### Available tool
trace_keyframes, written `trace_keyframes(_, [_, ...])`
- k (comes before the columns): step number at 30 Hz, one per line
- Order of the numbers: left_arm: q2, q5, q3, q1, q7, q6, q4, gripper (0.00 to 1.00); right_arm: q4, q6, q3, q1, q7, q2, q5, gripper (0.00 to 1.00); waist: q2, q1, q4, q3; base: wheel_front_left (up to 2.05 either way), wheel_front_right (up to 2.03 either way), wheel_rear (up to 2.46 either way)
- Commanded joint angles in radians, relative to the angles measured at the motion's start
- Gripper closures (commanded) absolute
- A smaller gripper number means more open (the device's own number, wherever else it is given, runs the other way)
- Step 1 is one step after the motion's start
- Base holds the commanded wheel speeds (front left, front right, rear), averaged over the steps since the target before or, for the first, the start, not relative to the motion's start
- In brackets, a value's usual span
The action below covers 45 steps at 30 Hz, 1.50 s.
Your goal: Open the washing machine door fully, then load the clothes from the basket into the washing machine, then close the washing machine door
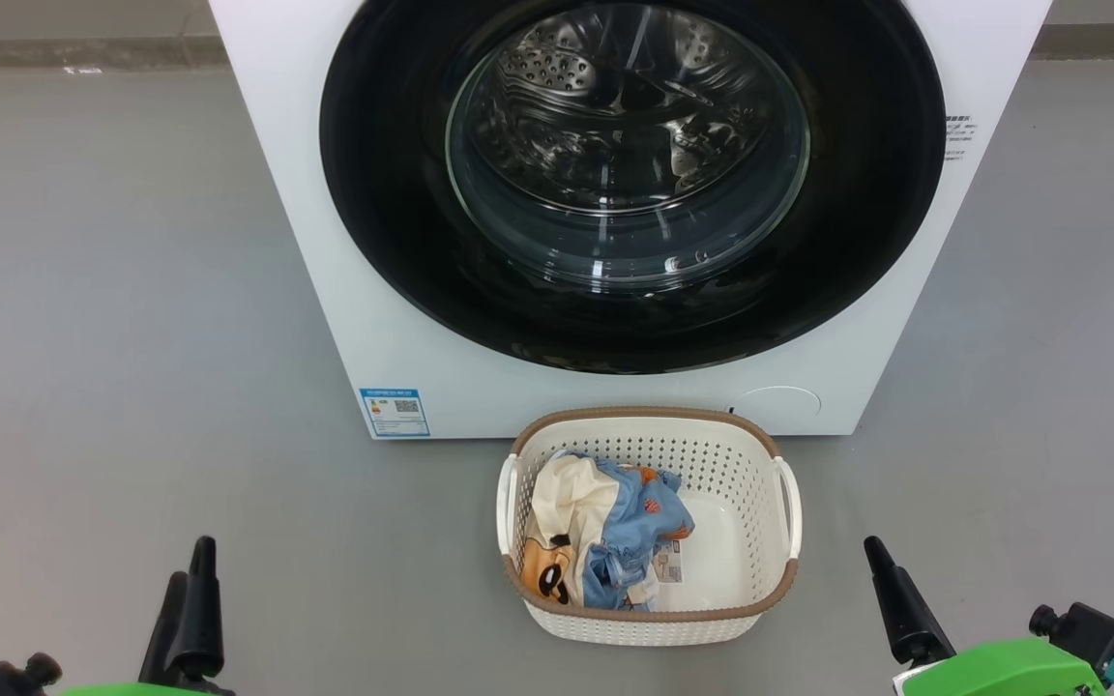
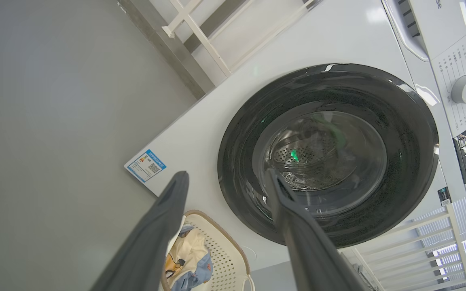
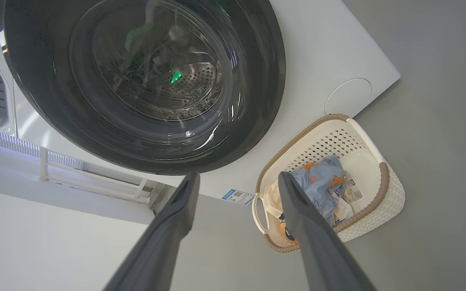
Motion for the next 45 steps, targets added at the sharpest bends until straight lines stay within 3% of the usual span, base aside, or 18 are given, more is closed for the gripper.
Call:
trace_keyframes(1, [0.027, 0.038, 0.008, -0.007, -0.013, -0.002, -0.034, 0.00, -0.018, 0.001, 0.020, -0.058, -0.014, -0.012, -0.038, 0.00, 0.0000, -0.0001, 0.001, 0.000, 0.00, 0.00, 0.00])
trace_keyframes(45, [0.092, 0.495, -0.071, 0.015, -0.144, -0.003, -0.088, 0.00, -0.015, 0.001, 0.056, -0.053, -0.142, -0.037, -0.501, 0.00, 0.0000, -0.0001, 0.009, 0.008, 0.00, 0.00, 0.00])
